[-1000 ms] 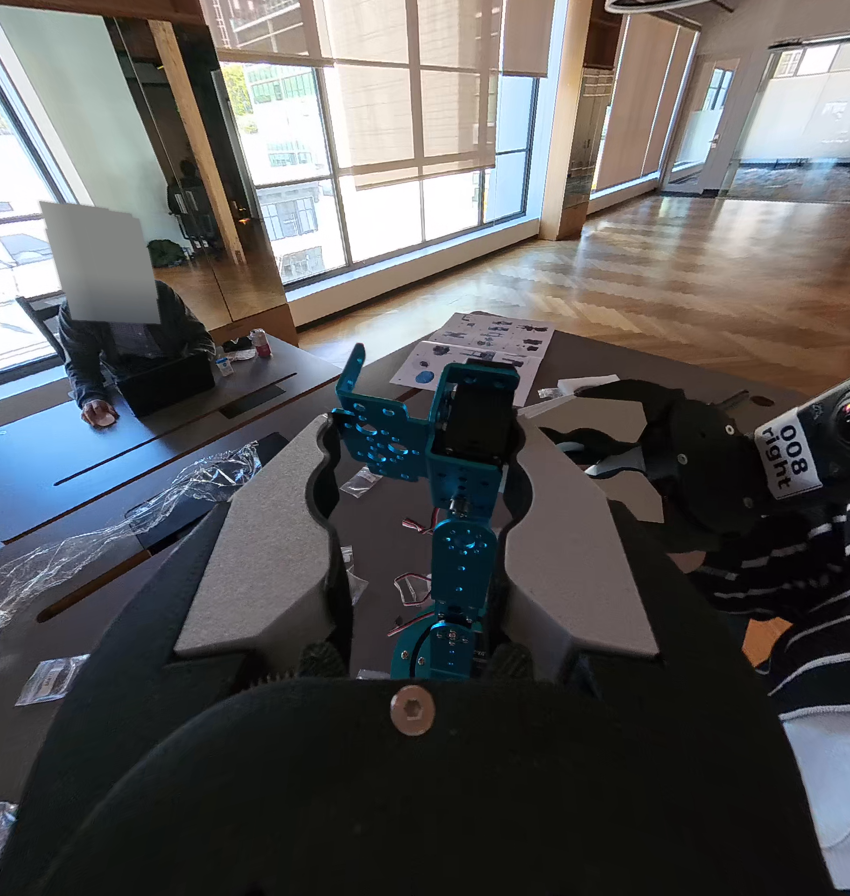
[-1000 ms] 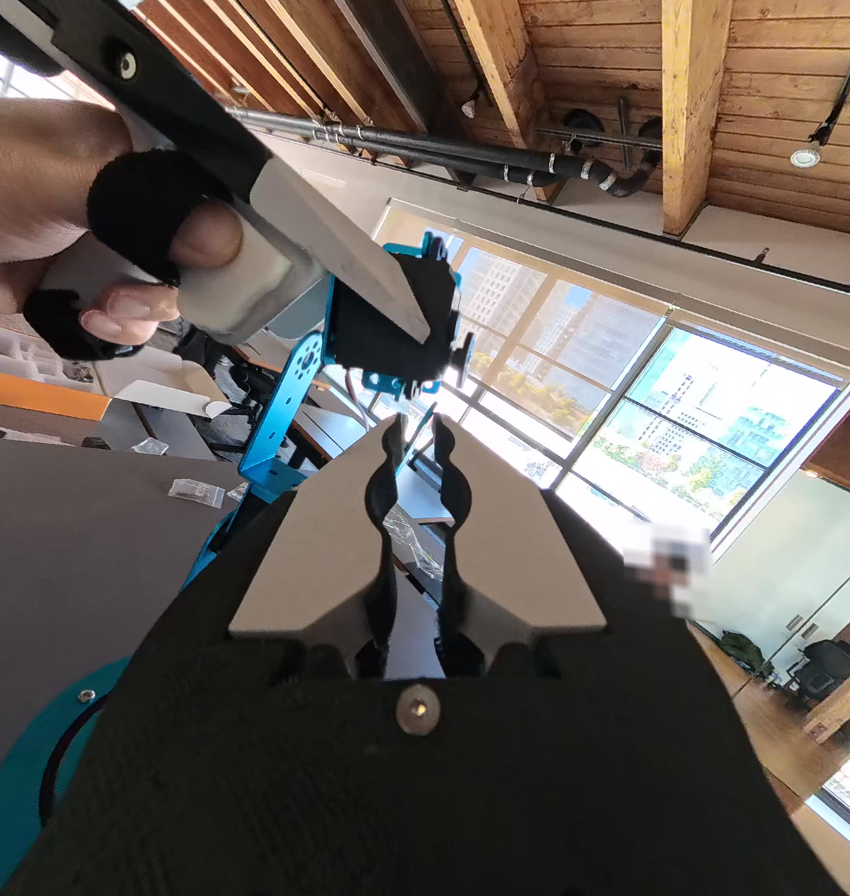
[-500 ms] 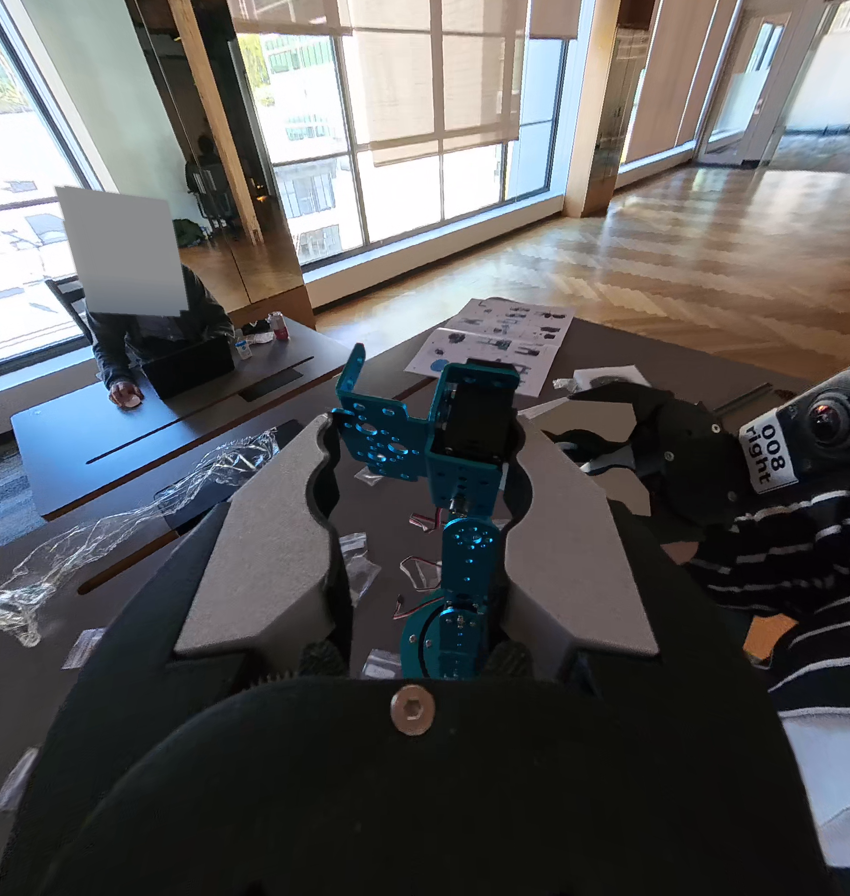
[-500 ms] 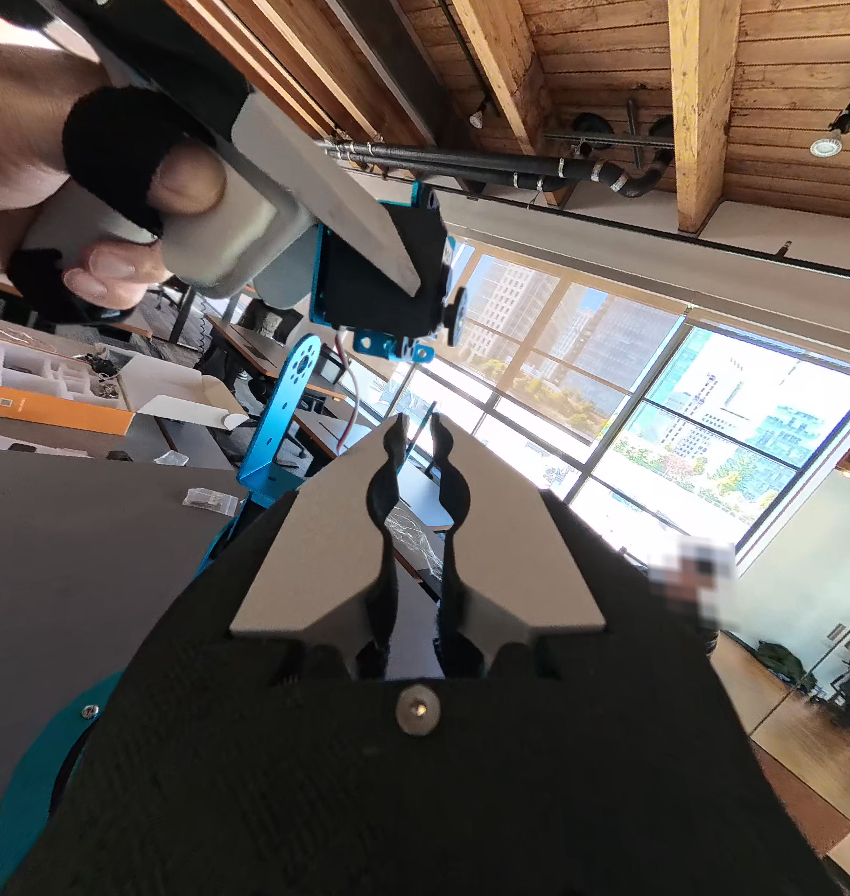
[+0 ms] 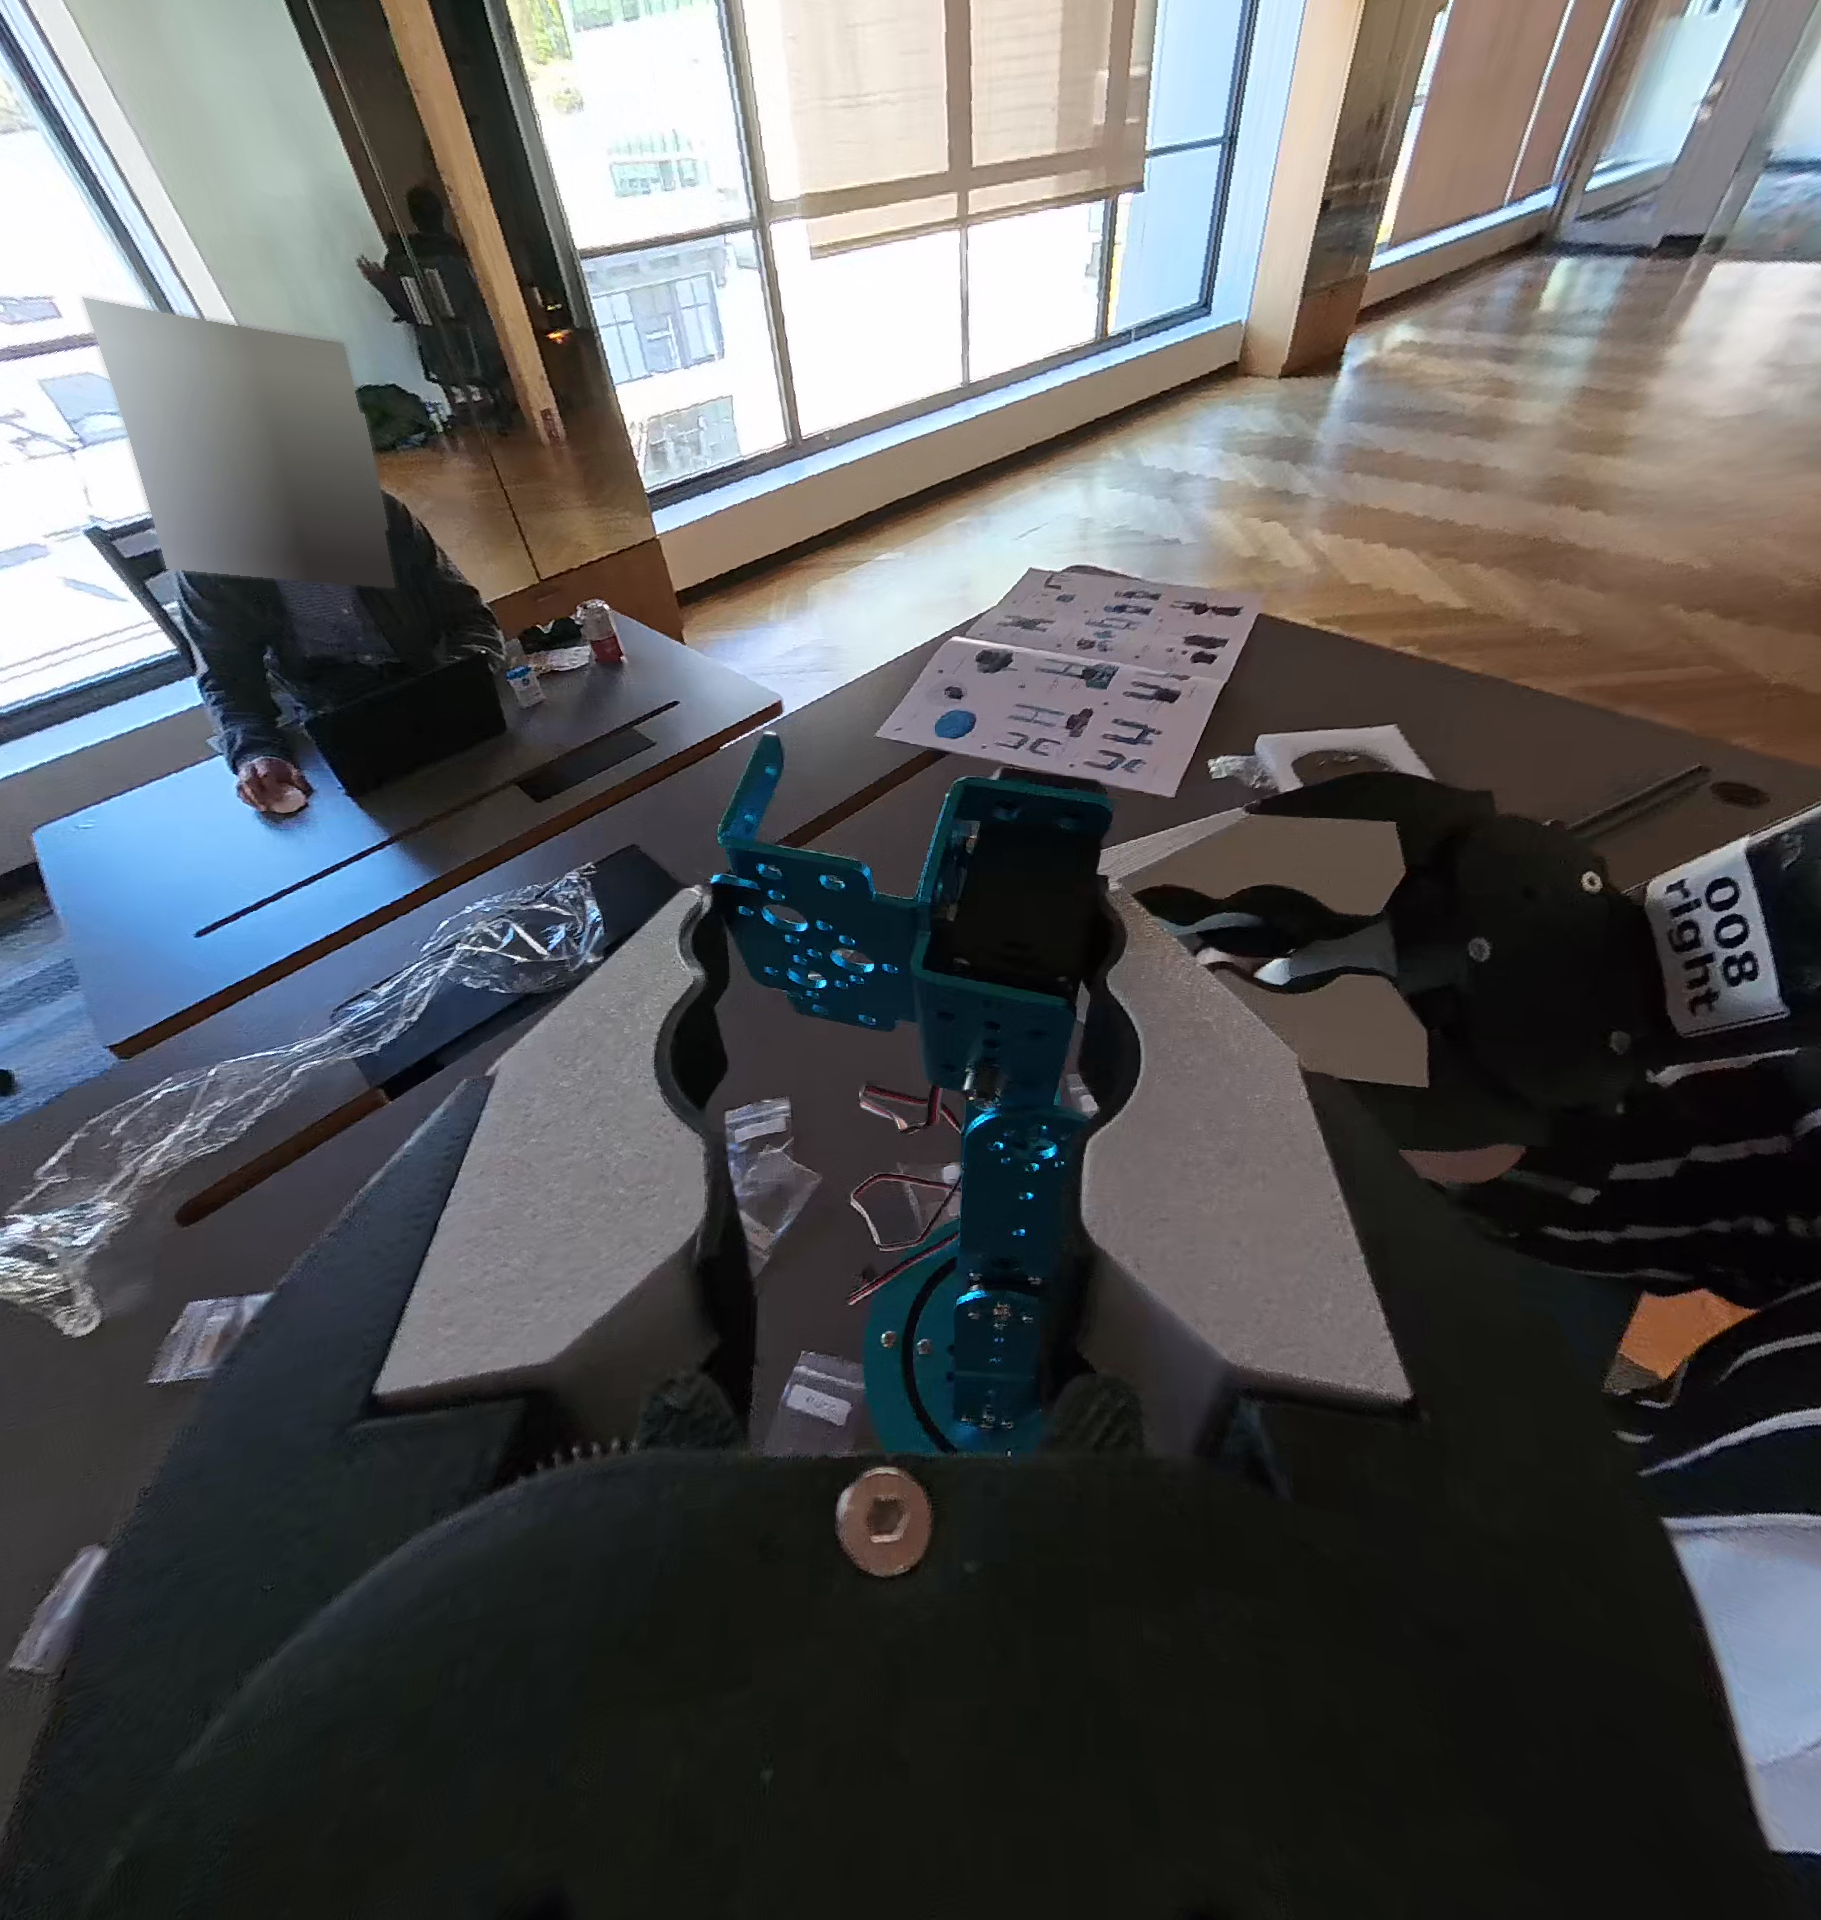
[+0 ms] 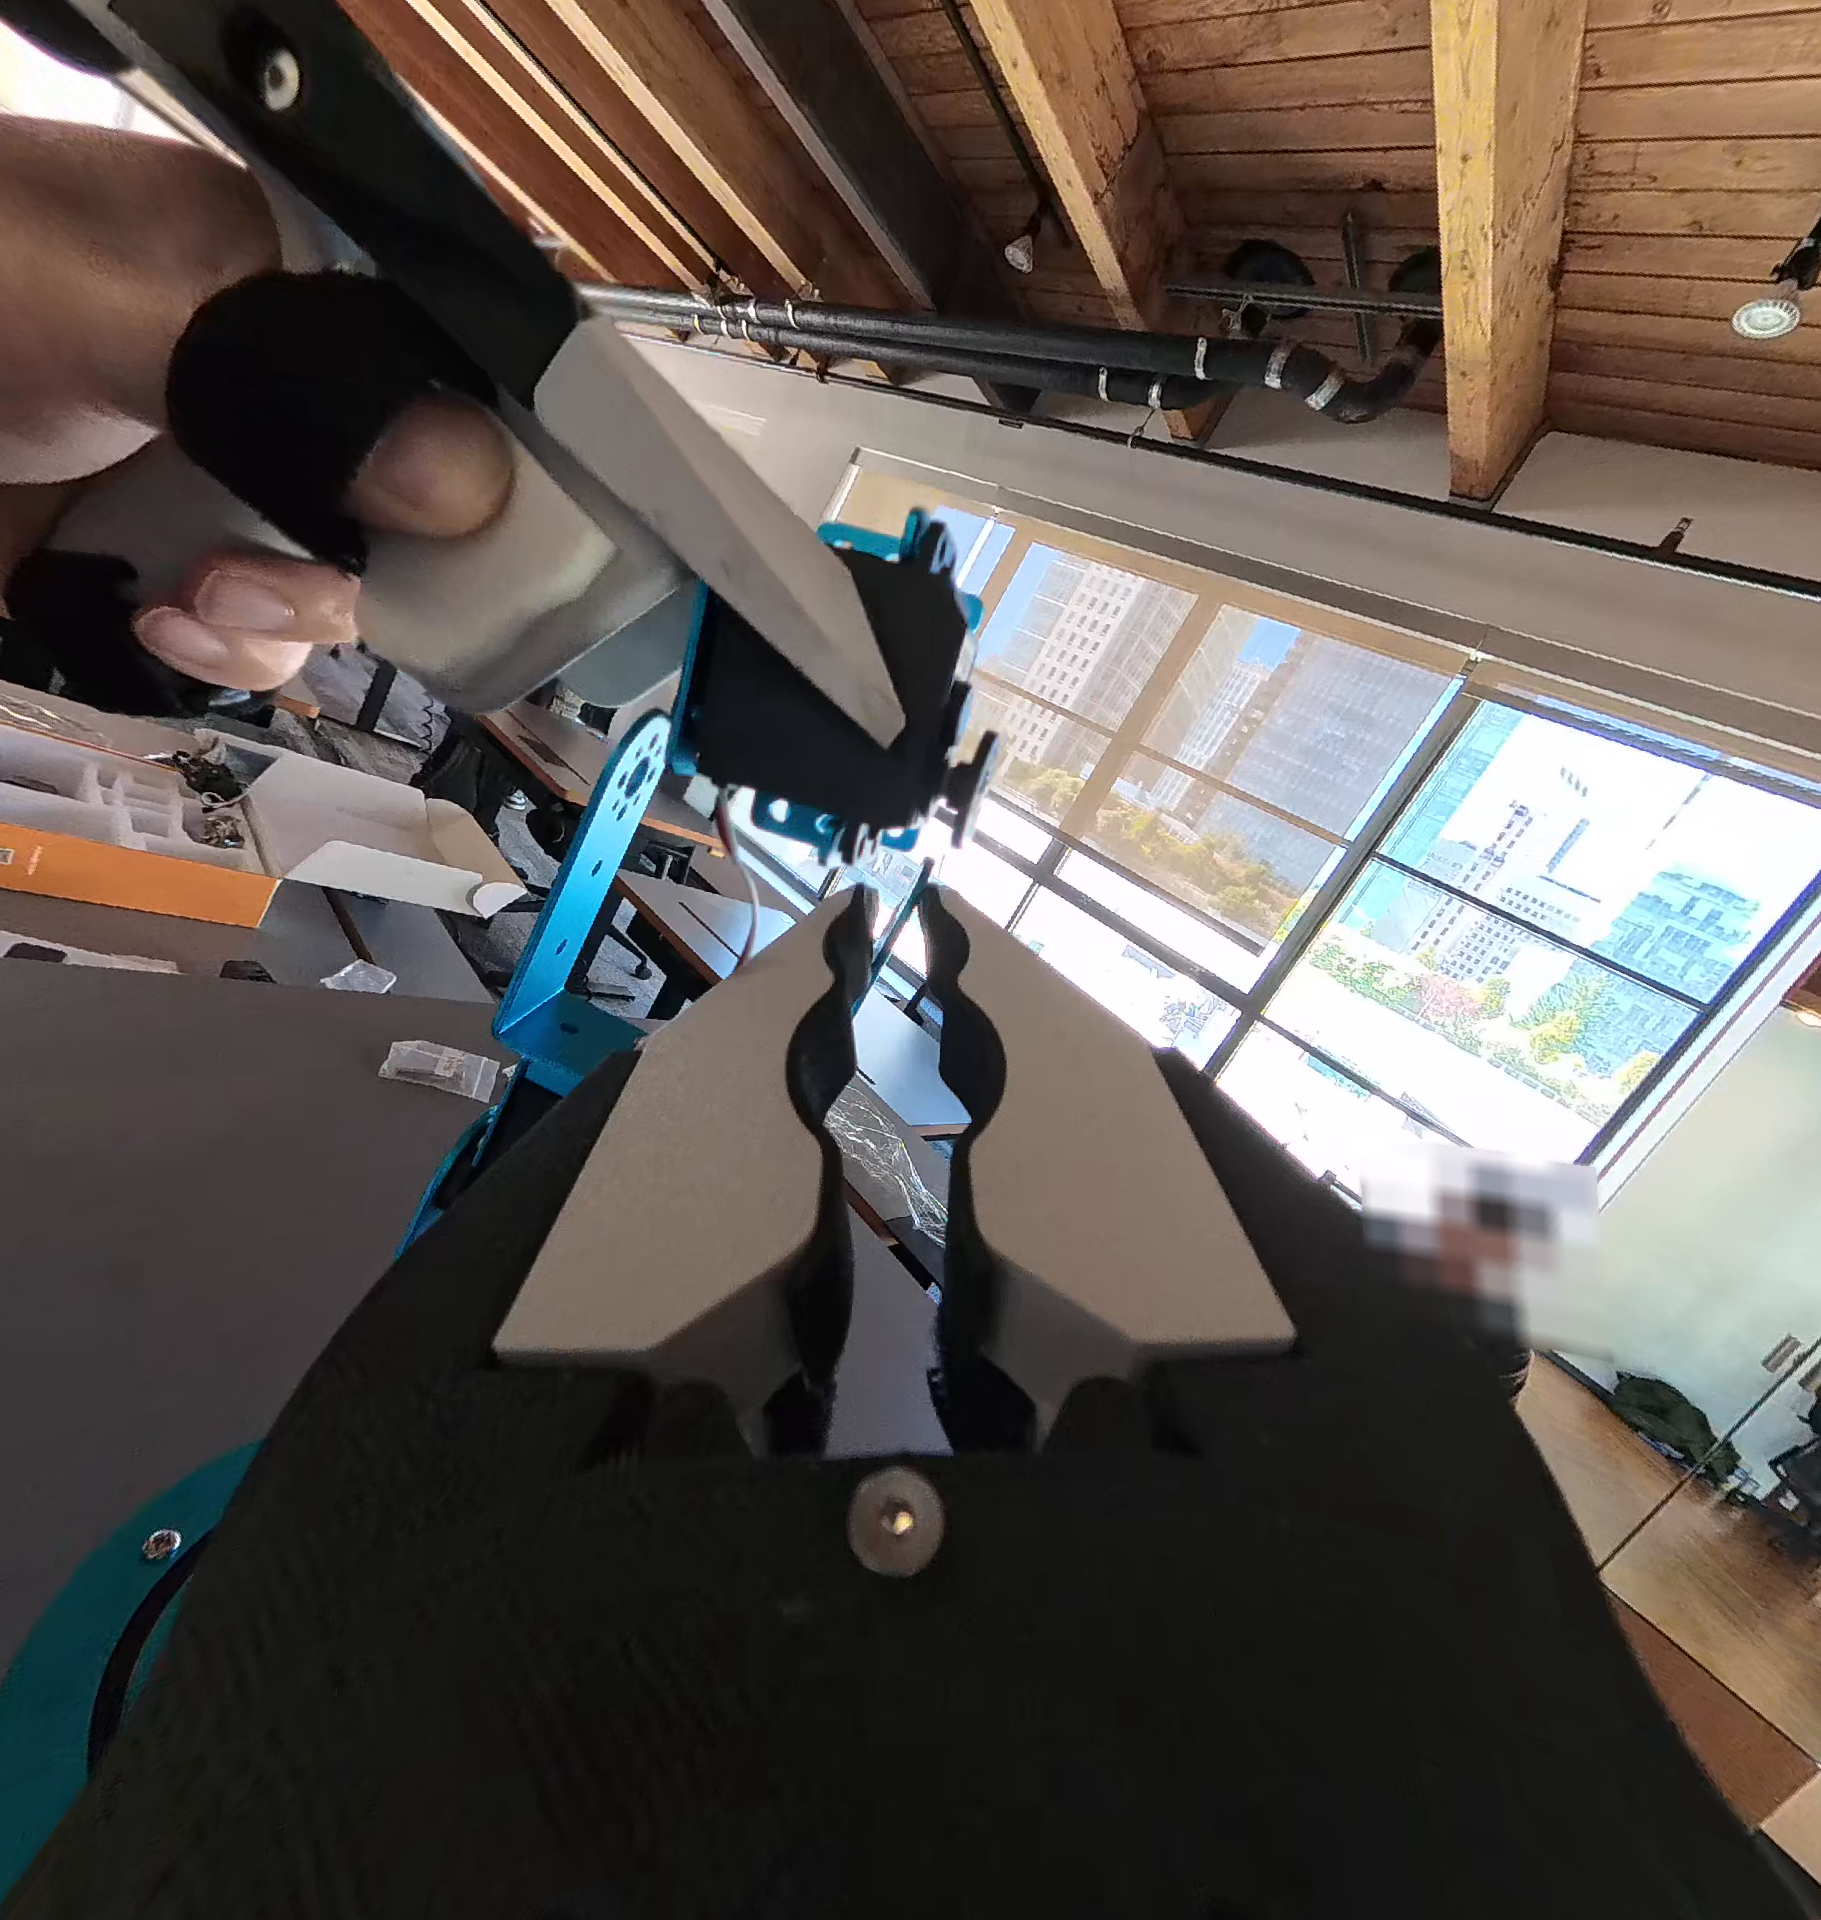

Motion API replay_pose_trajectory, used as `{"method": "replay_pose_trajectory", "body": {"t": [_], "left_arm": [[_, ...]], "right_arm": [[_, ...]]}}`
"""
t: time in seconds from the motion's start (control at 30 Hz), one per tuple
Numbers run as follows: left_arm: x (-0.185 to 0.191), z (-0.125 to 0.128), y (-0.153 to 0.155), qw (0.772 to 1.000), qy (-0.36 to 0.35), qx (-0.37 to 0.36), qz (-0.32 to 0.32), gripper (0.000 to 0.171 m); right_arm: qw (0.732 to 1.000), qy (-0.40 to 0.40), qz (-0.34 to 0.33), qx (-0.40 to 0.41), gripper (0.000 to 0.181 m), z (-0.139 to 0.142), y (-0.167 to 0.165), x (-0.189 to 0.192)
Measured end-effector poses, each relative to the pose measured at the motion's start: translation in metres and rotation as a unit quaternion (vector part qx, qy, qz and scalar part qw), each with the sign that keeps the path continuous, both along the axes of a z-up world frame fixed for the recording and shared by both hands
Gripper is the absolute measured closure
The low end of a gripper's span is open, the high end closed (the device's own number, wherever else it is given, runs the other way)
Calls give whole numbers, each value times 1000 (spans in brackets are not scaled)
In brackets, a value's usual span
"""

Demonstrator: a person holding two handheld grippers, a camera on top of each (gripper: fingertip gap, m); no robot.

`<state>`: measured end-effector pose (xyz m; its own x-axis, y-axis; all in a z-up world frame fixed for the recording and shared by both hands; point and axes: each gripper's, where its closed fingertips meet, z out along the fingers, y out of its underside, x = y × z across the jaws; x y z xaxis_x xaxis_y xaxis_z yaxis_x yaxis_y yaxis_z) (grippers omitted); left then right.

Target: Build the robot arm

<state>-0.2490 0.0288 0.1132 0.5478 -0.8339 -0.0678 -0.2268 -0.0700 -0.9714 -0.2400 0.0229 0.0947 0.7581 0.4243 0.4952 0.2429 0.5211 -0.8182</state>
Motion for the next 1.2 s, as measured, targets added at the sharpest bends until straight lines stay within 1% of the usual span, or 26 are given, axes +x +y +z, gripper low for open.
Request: {"method": "replay_pose_trajectory", "body": {"t": [0.27, 0.47, 0.53, 0.7, 0.93, 1.2], "left_arm": [[-1, -6, 3, 1000, 21, -2, 12, 104], [-1, -2, 3, 998, -36, -47, -1, 104], [-1, -3, 4, 998, -40, -53, 1, 104], [-3, -10, 6, 999, -23, -43, 22, 104], [-4, -10, 5, 999, -16, -30, 27, 104], [-3, -8, 5, 999, -16, -28, 31, 104]], "right_arm": [[1000, 9, 4, -9, 175, -2, 2, 0], [1000, 24, 12, -16, 176, -1, 4, 1], [999, 29, 14, -17, 175, -2, 5, 2], [999, 32, 8, -19, 176, -2, 4, 2], [997, 59, 30, -48, 178, -3, 5, 3], [996, 64, 33, -48, 178, -3, 7, 4]]}}
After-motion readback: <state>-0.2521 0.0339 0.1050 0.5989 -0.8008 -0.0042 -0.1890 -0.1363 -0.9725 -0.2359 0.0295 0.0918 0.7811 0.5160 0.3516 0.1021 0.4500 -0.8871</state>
